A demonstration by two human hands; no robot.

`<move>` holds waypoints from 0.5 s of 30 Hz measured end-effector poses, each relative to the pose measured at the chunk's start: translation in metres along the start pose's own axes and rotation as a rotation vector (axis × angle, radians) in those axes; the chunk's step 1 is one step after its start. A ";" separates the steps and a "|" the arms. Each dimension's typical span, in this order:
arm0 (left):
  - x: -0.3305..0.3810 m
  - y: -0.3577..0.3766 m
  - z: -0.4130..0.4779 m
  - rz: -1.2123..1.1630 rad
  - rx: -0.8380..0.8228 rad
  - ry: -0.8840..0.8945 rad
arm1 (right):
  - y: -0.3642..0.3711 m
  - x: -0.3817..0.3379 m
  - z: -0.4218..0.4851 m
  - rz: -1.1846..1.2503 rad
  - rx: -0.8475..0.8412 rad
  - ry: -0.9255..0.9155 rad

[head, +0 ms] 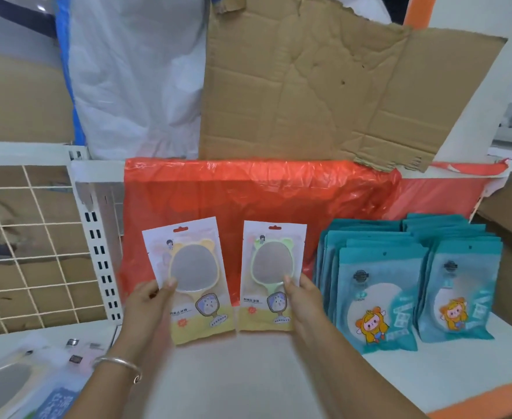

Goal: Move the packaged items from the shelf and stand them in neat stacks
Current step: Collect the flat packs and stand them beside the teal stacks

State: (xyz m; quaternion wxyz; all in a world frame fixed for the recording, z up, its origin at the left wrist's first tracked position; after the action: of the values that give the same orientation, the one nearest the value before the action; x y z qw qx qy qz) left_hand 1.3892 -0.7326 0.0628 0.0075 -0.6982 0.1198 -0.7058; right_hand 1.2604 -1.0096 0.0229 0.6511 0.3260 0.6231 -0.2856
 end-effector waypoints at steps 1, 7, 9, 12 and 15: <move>-0.002 -0.002 0.003 -0.009 0.030 -0.009 | 0.003 0.002 0.008 0.003 -0.015 0.008; -0.012 0.009 0.002 -0.017 0.118 0.007 | 0.021 0.007 0.042 0.070 -0.084 0.022; -0.013 0.017 0.001 -0.014 0.135 0.002 | 0.025 0.008 0.051 0.067 -0.112 0.016; -0.014 0.028 0.001 -0.034 0.144 -0.004 | 0.030 0.015 0.058 0.057 -0.176 0.026; -0.011 0.038 -0.002 -0.083 0.147 -0.024 | 0.031 0.019 0.063 0.081 -0.215 0.023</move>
State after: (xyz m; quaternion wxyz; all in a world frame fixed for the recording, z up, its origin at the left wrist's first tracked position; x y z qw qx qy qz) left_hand 1.3815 -0.7676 0.0449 0.0310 -0.7085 0.0386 -0.7040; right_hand 1.3250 -1.0383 0.0066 0.6862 0.2823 0.6437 -0.1871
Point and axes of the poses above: each hand's wrist, its own z-axis towards the middle knuckle, its own y-axis out of the palm, x = y × z, the point moved 7 cm from there along z, towards the middle knuckle, and after that the axes turned 10 degrees about -y, right-handed, at the moved point
